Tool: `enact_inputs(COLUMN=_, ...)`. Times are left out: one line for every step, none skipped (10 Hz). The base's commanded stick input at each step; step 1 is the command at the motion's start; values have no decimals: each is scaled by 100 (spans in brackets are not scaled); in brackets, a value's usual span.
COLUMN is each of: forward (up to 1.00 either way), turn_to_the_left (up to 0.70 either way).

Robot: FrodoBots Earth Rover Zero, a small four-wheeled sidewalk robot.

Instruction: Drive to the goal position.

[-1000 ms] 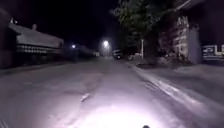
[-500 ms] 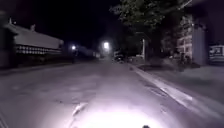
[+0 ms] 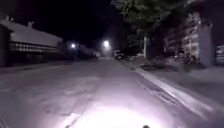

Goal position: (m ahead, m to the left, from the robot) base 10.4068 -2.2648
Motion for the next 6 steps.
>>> enact_inputs(forward=70, turn_to_the_left=0)
enact_inputs(forward=70, turn_to_the_left=0)
enact_inputs(forward=70, turn_to_the_left=0)
enact_inputs(forward=70, turn_to_the_left=0)
enact_inputs(forward=70, turn_to_the_left=0)
enact_inputs(forward=70, turn_to_the_left=0)
